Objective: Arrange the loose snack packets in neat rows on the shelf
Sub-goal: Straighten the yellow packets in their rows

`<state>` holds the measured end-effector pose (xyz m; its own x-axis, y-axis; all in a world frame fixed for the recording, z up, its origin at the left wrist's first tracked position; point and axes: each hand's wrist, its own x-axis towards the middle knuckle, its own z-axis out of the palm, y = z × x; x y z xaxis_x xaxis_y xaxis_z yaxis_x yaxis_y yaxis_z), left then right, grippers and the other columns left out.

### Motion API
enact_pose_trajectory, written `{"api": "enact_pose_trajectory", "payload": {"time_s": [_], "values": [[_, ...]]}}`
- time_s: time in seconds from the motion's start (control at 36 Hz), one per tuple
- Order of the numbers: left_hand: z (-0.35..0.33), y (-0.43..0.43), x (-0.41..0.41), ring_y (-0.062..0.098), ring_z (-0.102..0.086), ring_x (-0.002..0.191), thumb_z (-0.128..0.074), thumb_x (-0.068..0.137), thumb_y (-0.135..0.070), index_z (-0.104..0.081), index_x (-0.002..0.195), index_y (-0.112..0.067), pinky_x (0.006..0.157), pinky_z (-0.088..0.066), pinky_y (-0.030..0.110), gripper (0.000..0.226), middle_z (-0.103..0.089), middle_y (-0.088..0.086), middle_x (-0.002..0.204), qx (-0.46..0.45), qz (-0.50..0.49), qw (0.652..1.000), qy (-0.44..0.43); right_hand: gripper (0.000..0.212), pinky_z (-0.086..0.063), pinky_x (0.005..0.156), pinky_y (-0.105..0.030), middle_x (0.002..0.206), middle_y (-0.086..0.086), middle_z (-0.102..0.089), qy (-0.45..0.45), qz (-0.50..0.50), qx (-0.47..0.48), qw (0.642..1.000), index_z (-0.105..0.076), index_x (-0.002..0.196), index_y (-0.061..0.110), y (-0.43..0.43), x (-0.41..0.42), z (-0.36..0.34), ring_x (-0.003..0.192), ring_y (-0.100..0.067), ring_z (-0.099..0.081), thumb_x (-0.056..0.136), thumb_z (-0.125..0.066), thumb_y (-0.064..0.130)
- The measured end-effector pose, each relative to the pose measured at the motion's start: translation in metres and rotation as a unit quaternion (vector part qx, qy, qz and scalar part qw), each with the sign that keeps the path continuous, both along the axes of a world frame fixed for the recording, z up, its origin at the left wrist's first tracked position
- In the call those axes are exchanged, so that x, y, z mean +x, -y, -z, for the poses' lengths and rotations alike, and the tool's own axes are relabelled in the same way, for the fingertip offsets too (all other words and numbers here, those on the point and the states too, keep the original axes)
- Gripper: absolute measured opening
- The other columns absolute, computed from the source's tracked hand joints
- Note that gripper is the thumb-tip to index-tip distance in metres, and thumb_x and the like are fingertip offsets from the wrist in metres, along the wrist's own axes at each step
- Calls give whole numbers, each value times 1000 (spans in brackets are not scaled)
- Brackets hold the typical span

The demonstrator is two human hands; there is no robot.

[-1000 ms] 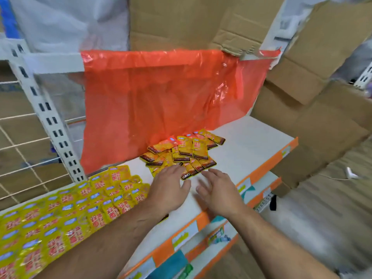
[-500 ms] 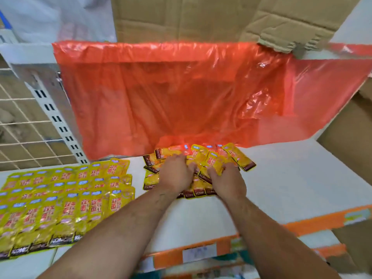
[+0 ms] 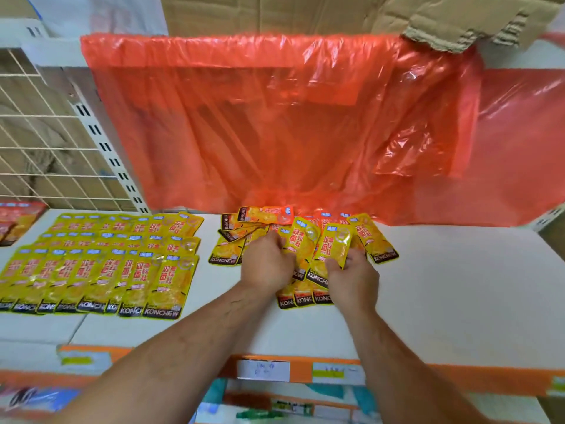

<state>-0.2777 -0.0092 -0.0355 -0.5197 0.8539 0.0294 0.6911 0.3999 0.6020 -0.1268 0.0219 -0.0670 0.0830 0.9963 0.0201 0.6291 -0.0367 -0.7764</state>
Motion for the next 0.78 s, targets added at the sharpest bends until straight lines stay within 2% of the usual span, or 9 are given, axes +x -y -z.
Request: {"api": "enact_pose_trajectory", "payload": {"time_s": [0.14,0.25,0.33,0.44,0.58,0.64,0.69,0.78], "values": [[1,14,-1,24,-60,79,-64,81,-16,-58,78,-16,65,-41,29,7,-63,-4,76,16,-52,994,95,15,-45,72,-33,74,2,-68,-14,6,14,1000,-56,79,26,1,5,1,78,-29,-60,92,-59,33],[0,24,-9,22,-58,70,-69,76,-12,-56,67,-17,61,-41,28,17,-60,-3,68,10,-98,977,191,27,-44,67,-35,62,4,-56,-47,13,7,999,-52,69,21,3,5,-2,70,-29,-56,94,-55,31],[-2,33,-17,21,-52,62,-72,73,-8,-50,61,-18,60,-39,28,27,-57,-1,65,18,-122,959,254,25,-43,65,-34,60,4,-54,-55,13,16,998,-55,70,19,4,3,-3,68,-28,-54,93,-55,30],[-6,48,-31,19,-53,62,-73,72,-5,-56,65,-18,62,-42,29,23,-59,-1,66,29,-139,949,281,18,-47,67,-36,63,1,-61,-76,26,44,996,-58,77,15,7,1,-5,69,-28,-58,87,-61,30],[-11,62,-50,20,-59,65,-73,73,4,-65,68,-13,67,-50,33,19,-65,2,67,56,-138,938,312,17,-49,63,-34,59,7,-61,-103,-48,35,993,-55,79,26,19,-16,-13,60,-19,-62,78,-59,42],[-11,66,-56,20,-59,66,-72,73,4,-67,72,-8,67,-51,32,13,-66,5,70,62,-135,936,320,19,-42,56,-30,52,3,-55,-133,-88,23,987,-54,71,20,26,-29,-19,50,-13,-54,83,-65,30],[-13,70,-60,19,-56,61,-73,74,4,-66,71,-8,61,-46,27,14,-62,4,66,66,-135,933,328,24,-33,52,-29,50,-1,-50,-175,-122,-1,977,-54,66,9,32,-43,-26,44,-11,-42,84,-68,15],[-14,76,-71,18,-51,57,-73,76,5,-60,66,-13,55,-39,24,25,-57,3,61,74,-130,925,350,32,-30,55,-30,47,9,-44,-194,-149,-49,968,-48,61,15,38,-62,-31,47,-10,-38,84,-70,13]]}}
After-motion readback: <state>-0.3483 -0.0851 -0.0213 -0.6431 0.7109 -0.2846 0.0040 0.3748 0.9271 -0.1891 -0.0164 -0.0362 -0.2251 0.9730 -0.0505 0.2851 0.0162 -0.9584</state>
